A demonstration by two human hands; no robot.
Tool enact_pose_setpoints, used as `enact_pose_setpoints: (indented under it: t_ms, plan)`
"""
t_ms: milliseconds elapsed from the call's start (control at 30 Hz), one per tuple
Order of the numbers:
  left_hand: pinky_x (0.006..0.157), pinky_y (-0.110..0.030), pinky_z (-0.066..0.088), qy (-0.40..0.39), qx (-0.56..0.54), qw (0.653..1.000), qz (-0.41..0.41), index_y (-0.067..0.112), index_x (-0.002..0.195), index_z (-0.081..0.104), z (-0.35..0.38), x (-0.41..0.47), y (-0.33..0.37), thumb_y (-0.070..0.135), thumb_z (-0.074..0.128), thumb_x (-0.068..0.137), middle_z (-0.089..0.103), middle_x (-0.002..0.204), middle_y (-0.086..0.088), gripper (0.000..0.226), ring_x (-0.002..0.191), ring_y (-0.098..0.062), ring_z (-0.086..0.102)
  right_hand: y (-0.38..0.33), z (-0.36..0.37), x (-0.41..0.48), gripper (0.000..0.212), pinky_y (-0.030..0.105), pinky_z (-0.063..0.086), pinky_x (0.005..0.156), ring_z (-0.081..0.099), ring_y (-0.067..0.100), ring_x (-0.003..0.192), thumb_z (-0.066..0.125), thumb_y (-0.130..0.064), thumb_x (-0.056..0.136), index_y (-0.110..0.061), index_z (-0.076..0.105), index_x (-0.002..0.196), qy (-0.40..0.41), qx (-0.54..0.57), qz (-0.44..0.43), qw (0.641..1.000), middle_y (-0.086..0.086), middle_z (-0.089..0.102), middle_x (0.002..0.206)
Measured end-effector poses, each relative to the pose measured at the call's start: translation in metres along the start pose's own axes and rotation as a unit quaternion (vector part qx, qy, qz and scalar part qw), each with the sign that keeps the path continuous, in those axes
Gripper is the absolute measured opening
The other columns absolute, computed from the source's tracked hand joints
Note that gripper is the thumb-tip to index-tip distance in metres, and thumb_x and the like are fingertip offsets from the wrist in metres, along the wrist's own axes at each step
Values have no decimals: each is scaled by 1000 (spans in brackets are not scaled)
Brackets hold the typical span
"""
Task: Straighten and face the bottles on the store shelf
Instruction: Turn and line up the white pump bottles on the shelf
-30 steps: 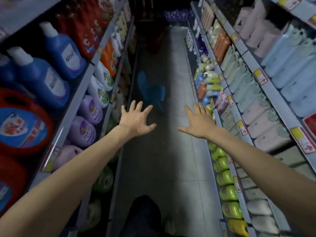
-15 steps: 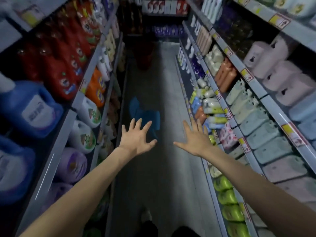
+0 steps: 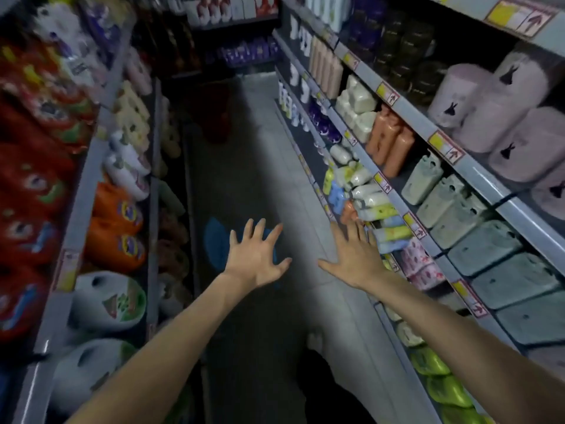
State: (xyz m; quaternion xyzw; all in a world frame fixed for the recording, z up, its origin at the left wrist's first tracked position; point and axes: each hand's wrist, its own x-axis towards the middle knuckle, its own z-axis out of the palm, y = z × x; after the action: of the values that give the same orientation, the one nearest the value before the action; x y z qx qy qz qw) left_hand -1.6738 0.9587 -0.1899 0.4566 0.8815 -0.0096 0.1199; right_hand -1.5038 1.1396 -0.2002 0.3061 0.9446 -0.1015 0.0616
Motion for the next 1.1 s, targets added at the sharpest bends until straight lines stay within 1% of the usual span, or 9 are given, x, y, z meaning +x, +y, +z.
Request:
enact_pose_setpoints:
  t_ms: [233,367,500,567,667,800,867,1000,1100]
  plan:
    - [124,-68,11,-43,74,993,77,35,164,7,-46,154,15,74,45,92,8,173,-10,91,160,-36,0,50,-9,102,113,56,16,125,10,43,155,52,-81,84,-19,4,166,-2,77,100,992,16,5,171]
    - [124,-67,12,-55,96,984,140,37,165,6,-60,216,35,73,45,92,8,173,-9,90,160,-35,1,74,-15,130,116,56,23,121,21,44,150,33,-88,74,-19,12,164,-6,100,157,982,17,16,166]
    - [124,-66,12,-70,117,969,203,36,165,6,-60,281,57,73,43,92,5,174,-8,90,160,-34,1,97,-15,157,109,55,28,118,26,44,148,39,-84,77,-21,18,163,-6,121,208,971,18,28,159]
    - [125,-66,10,-83,131,957,243,36,165,3,-56,316,67,74,40,93,3,174,-7,89,161,-35,-1,108,-10,172,109,55,30,117,30,43,146,35,-85,74,-19,25,159,-4,120,236,964,18,34,155]
    - [124,-66,10,-91,144,934,314,36,165,2,-44,362,80,74,40,92,4,174,-9,90,160,-36,1,117,-8,189,103,54,26,117,28,42,149,51,-79,79,-17,29,158,-10,134,287,948,19,31,159]
    - [121,-67,17,-78,128,910,387,35,165,14,-25,416,93,79,31,84,16,173,-10,94,159,-38,14,120,0,210,98,64,40,108,46,50,136,54,-73,73,-9,48,147,17,181,360,915,26,47,149]
    - [122,-67,15,-97,145,893,415,35,165,14,-22,437,99,80,25,81,13,173,-9,96,160,-37,11,121,0,219,98,66,40,109,45,51,137,53,-72,75,-8,48,149,11,195,387,901,27,45,150]
    - [125,-66,9,-129,187,849,477,34,165,1,-20,461,105,75,40,91,1,174,-8,94,161,-35,0,115,7,219,96,66,44,104,53,53,130,50,-73,79,-4,52,147,38,198,442,874,32,53,143]
    - [124,-66,7,-128,196,828,510,35,165,0,-22,467,109,76,39,91,1,175,-9,93,161,-36,-2,105,16,216,99,62,42,106,51,51,132,44,-77,80,-7,48,150,62,204,475,853,31,51,145]
